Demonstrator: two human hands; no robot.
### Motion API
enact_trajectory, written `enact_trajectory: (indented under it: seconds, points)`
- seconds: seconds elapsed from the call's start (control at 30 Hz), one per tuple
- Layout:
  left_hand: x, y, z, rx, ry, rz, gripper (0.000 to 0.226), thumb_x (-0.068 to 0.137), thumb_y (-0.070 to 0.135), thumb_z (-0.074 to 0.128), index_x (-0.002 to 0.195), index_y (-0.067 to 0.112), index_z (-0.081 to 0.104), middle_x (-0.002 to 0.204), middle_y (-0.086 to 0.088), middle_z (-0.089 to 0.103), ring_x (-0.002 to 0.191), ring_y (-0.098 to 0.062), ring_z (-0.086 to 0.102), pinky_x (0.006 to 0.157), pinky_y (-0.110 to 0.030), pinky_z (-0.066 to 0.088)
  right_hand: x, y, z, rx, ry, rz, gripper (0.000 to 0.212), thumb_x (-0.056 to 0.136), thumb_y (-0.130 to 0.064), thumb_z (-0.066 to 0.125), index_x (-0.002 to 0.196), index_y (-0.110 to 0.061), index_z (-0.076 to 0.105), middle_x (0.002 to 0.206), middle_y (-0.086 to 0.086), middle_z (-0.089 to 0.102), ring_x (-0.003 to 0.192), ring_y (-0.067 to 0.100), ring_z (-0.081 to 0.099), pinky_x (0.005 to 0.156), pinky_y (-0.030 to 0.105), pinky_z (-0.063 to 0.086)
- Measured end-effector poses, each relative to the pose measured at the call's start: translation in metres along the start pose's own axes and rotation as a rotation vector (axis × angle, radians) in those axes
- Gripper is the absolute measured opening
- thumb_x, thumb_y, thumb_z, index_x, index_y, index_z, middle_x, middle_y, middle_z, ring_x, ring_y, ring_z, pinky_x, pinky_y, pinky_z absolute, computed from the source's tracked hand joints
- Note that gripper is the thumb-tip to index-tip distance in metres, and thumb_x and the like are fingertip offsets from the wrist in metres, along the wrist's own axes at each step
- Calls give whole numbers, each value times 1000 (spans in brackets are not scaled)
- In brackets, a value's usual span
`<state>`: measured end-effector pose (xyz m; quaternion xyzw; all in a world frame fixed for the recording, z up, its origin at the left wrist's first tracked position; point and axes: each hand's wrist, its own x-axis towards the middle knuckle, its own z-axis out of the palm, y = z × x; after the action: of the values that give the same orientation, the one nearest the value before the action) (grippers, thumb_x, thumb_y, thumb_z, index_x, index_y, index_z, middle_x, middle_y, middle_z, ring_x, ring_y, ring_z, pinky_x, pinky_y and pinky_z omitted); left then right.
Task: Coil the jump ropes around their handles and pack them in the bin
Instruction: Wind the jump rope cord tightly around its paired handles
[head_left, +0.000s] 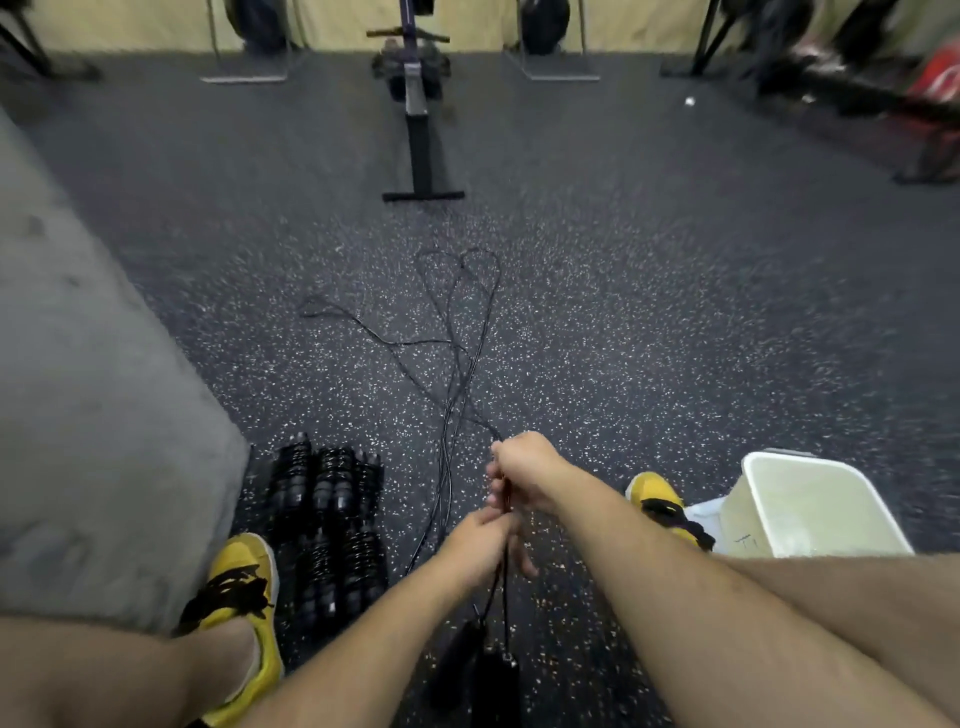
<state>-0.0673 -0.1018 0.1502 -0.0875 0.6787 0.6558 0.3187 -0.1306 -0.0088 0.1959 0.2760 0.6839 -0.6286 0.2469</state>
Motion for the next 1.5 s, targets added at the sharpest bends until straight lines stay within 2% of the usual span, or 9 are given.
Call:
enact_trajectory:
  seconds: [0.3, 0.4, 0.57, 0.73, 0.83, 1.0, 1.2, 1.33, 1.5]
  points:
    - [-51, 111, -7, -471, 46, 142, 37, 97, 20, 35, 118, -4, 55, 99, -21, 73, 84, -36, 70, 72, -42, 57, -113, -86, -35, -345, -8, -226, 22, 90, 0, 42, 79, 4, 61, 63, 17, 66, 52, 29, 64, 47, 30, 54]
    - [-46, 150, -17, -375, 127, 138, 41, 108, 34, 36, 121, -1, 52, 89, -17, 71, 65, -27, 70, 59, -39, 58, -131, -102, -44, -384, -103, -226, 19, 91, 0, 43, 79, 0, 58, 71, 18, 65, 65, 33, 67, 50, 27, 52]
    - [-38, 200, -37, -62, 105, 205, 20, 100, 26, 61, 96, 6, 64, 79, -5, 70, 65, -16, 65, 70, -32, 53, -127, -117, -55, -464, -256, -253, 18, 95, -9, 47, 105, 3, 58, 86, 20, 71, 86, 37, 74, 82, 41, 60]
    - [-26, 226, -34, 77, 88, 271, 14, 98, 11, 60, 83, 12, 62, 64, -1, 64, 52, -11, 56, 60, -28, 45, -108, -138, -60, -502, -363, -232, 24, 89, -2, 42, 108, -2, 57, 102, 22, 72, 99, 37, 72, 75, 36, 58]
    - [-22, 229, -39, 194, 53, 333, 15, 91, -3, 62, 87, 11, 58, 67, -6, 65, 60, -17, 60, 58, -30, 47, -90, -153, -59, -256, -268, -309, 21, 80, -1, 40, 92, -5, 57, 93, 19, 67, 81, 35, 71, 75, 41, 60]
    - [-23, 220, -48, 355, -121, 253, 17, 89, -4, 65, 88, 11, 57, 85, -7, 71, 82, -21, 68, 71, -33, 53, -74, -165, -38, -126, -119, -395, 28, 100, -26, 51, 76, -15, 59, 59, -3, 59, 43, 11, 50, 54, 26, 42]
    - [-16, 241, -81, 54, 49, 119, 33, 94, 11, 36, 112, -5, 60, 109, -24, 73, 88, -31, 76, 83, -41, 57, -84, -178, -26, 38, -65, -588, 14, 99, -7, 51, 94, -7, 63, 73, 5, 69, 59, 16, 65, 49, 21, 54]
    - [-4, 258, -91, -194, 121, 146, 43, 105, 37, 38, 113, -3, 54, 86, -13, 69, 64, -21, 71, 68, -36, 59, -97, -175, -24, -136, -192, -594, 13, 93, -8, 53, 93, -3, 65, 72, 9, 71, 63, 23, 66, 59, 30, 57]
    - [8, 270, -77, -146, 173, 241, 17, 104, 10, 47, 94, 7, 61, 71, -3, 70, 55, -8, 65, 52, -20, 49, -101, -158, -43, -433, -310, -440, 22, 93, -8, 48, 109, 0, 61, 89, 13, 76, 76, 25, 74, 72, 32, 55]
